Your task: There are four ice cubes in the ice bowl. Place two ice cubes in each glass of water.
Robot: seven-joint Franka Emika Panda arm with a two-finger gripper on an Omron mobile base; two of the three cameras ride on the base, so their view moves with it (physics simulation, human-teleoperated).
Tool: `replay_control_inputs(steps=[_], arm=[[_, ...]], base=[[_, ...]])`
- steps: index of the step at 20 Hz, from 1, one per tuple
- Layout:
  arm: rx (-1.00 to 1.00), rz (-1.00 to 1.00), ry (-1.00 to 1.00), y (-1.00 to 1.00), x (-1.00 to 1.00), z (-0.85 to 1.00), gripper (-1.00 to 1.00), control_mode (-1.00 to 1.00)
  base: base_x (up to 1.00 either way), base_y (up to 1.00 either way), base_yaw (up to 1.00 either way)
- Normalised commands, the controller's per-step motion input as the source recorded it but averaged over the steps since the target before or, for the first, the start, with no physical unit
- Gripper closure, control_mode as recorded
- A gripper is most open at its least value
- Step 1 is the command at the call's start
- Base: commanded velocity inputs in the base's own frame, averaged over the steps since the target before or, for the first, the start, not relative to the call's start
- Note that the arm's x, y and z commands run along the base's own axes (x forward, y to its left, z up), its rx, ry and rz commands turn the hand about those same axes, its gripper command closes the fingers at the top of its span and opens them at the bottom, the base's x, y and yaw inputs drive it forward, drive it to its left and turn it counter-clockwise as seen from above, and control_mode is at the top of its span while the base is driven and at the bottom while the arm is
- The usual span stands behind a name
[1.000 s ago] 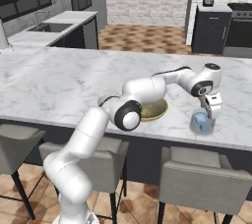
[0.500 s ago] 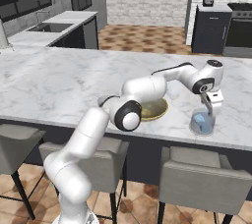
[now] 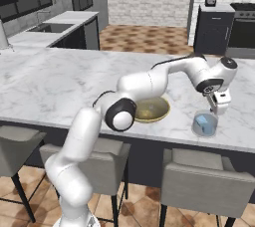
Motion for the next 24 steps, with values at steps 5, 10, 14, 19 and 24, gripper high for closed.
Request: replay_control_inputs(steps=[5,10,14,19,24], arm=[[0.0,0.02,-0.11,0.88,-0.65,0.34,-1.0,-1.0],[-0.04,0.05,-0.01,0.93,-0.55,0.54,-1.0,-1.0],[-0.11,0.08,0.01,0.89,-0.43,0.54,-1.0,-1.0],[-0.14,0.1,0.02,0.82,-0.37,0.3,-1.0,-1.0],[-0.13,0.14,0.0,0.82,-0.36,0.0,-1.0,-1.0]], base=[[0.0,0.0,0.0],[0.0,0.0,0.0],[0.0,0.0,0.0],[0.0,0.0,0.0],[0.0,0.0,0.0]])
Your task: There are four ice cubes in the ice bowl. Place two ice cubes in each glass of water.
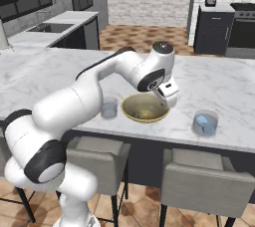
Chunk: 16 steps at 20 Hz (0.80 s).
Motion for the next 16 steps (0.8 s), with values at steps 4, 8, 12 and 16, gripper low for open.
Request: replay_control_inputs(steps=[4,8,12,16], arm=[[-0.12,0.17,0.0,0.7,-0.13,0.0,-1.0,-1.0],[-0.13,0.16,0.02,0.4,0.0,0.0,-1.0,-1.0],[-0.07,0.14,0.02,0.24,0.03,0.0,-1.0,-1.0],[-0.01,0.15,0.0,0.08,0.14,0.0,-1.0,-1.0]], base=[[0.0,0.0,0.0],[0.0,0.0,0.0],[0.0,0.0,0.0],[0.0,0.0,0.0]])
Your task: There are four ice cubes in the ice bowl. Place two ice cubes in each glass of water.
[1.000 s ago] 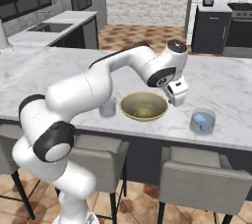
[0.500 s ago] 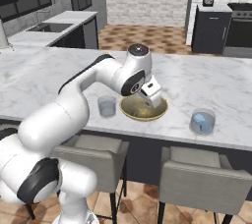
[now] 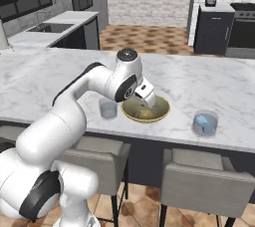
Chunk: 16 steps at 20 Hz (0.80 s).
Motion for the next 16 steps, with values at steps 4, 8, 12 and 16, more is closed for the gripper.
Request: replay_control_inputs(steps=[4,8,12,16], arm=[[0.0,0.14,0.0,0.13,0.23,0.0,-1.0,-1.0],[-0.05,0.12,0.04,0.22,0.24,-0.01,-1.0,-1.0],[-0.13,0.11,0.1,0.24,0.21,-0.12,-1.0,-1.0],[-0.09,0.06,0.13,0.16,0.11,-0.25,-1.0,-1.0]], base=[[0.0,0.0,0.0],[0.0,0.0,0.0],[0.0,0.0,0.0],[0.0,0.0,0.0]])
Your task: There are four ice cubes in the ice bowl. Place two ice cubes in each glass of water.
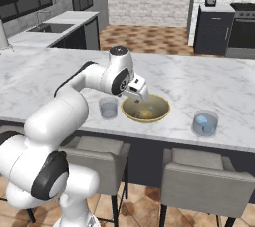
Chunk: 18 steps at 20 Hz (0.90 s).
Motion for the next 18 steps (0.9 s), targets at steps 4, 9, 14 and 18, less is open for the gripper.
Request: replay_control_inputs(steps=[4,9,14,18], arm=[[-0.04,0.03,0.1,0.03,0.08,-0.21,-1.0,-1.0],[-0.02,0.05,0.01,0.0,0.14,-0.16,-1.0,-1.0],[-0.02,0.04,0.0,0.0,0.12,-0.16,-1.0,-1.0],[-0.01,0.05,0.0,0.0,0.11,-0.24,-1.0,-1.0]], base=[[0.0,0.0,0.0],[0.0,0.0,0.0],[0.0,0.0,0.0],[0.0,0.0,0.0]])
